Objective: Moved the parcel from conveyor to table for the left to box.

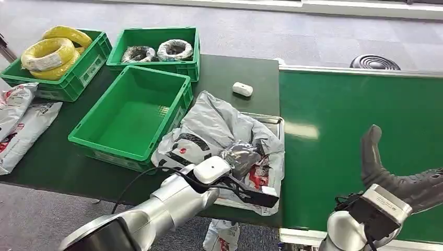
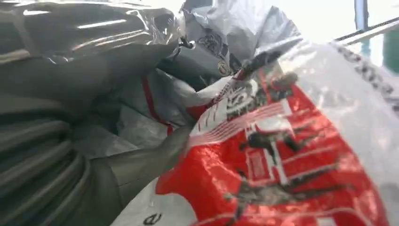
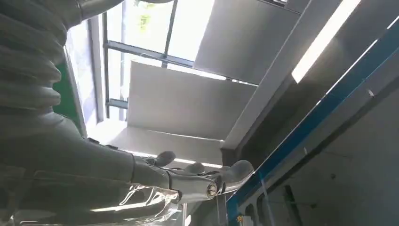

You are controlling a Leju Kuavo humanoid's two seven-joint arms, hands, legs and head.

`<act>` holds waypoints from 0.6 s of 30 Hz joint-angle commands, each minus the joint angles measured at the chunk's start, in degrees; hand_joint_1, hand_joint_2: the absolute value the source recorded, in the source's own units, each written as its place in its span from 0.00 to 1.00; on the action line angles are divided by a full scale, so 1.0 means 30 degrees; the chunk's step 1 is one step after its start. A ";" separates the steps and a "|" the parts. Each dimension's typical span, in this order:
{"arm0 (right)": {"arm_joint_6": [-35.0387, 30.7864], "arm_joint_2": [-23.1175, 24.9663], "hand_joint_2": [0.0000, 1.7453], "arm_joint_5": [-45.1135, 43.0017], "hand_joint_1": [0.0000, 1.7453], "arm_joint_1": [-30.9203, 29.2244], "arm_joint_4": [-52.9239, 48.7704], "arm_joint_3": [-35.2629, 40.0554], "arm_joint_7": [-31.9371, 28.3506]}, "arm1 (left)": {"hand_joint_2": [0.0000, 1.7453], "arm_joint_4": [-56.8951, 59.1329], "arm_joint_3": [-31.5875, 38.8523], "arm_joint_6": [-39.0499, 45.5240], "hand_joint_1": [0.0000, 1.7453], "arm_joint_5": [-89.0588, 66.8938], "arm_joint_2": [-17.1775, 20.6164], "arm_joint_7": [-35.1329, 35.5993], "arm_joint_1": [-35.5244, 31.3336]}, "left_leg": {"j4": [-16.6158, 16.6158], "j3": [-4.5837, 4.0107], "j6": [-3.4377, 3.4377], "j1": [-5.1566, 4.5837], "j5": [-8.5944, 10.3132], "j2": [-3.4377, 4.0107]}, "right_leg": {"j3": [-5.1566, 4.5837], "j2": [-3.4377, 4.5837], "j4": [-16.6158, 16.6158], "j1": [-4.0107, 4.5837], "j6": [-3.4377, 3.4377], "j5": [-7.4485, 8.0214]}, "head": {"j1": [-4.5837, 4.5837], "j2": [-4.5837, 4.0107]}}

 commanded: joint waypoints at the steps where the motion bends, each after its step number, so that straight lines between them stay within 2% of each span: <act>1: -0.0146 0.0051 1.00 0.0039 0.00 -0.0322 0.0508 -0.0452 0.0389 | 1.00 -0.4200 0.5422 0.1905 1.00 0.3679 0.1203 -0.3397 -0.0003 | -0.0044 -0.0078 -0.0002 0.0013 0.0058 -0.0003 | -0.0087 0.0076 -0.0053 0.0016 -0.0037 0.0074 | 0.0000 0.0000; 2: -0.0146 0.0051 1.00 0.0011 0.00 -0.0341 0.0543 -0.0453 0.0388 | 1.00 -0.5748 0.6621 0.2367 1.00 0.4718 0.1376 -0.3972 0.0305 | -0.0018 -0.0096 -0.0004 0.0008 0.0044 0.0002 | -0.0111 0.0074 -0.0021 0.0011 -0.0033 0.0058 | -0.0008 0.0000; 5: -0.0146 0.0051 1.00 -0.0097 0.00 -0.0358 0.0594 -0.0628 0.0266 | 1.00 -1.0740 0.8678 0.1041 1.00 0.5813 0.2493 -0.3729 0.0906 | 0.0018 -0.0120 -0.0006 0.0005 0.0014 0.0023 | -0.0139 0.0057 0.0017 0.0008 -0.0018 0.0025 | 0.0000 0.0000; 9: -0.0146 0.0051 1.00 -0.0154 0.00 -0.0326 0.0601 -0.0648 0.0202 | 1.00 -1.1096 0.8697 0.0729 1.00 0.5787 0.2555 -0.3669 0.1247 | -0.0009 -0.0093 -0.0006 0.0008 0.0009 0.0075 | -0.0131 0.0099 -0.0002 0.0012 -0.0019 0.0027 | -0.0007 0.0000; 11: -0.0146 0.0051 1.00 -0.0283 0.00 -0.0121 0.0562 -0.0739 0.0043 | 1.00 -1.2076 1.0147 0.2215 1.00 0.7031 0.2571 -0.4435 0.1553 | -0.0021 -0.0084 -0.0002 0.0003 0.0016 0.0032 | -0.0113 0.0062 -0.0012 0.0007 -0.0014 0.0019 | -0.0007 0.0000; 14: -0.0146 0.0051 1.00 -0.0598 0.00 0.0069 0.0612 -0.0713 -0.0273 | 1.00 -1.4065 1.1322 0.1688 1.00 0.8059 0.3201 -0.4209 0.1966 | -0.0018 -0.0120 0.0000 0.0007 0.0015 0.0072 | -0.0153 0.0116 -0.0014 0.0012 -0.0020 0.0037 | 0.0000 0.0000; 18: -0.0146 0.0051 1.00 -0.0608 0.00 0.0084 0.0612 -0.0717 -0.0292 | 1.00 -1.4347 1.1493 0.1531 1.00 0.8202 0.3319 -0.4179 0.2064 | -0.0050 -0.0115 -0.0007 0.0009 0.0030 0.0071 | -0.0151 0.0125 -0.0034 0.0014 -0.0032 0.0045 | -0.0007 0.0000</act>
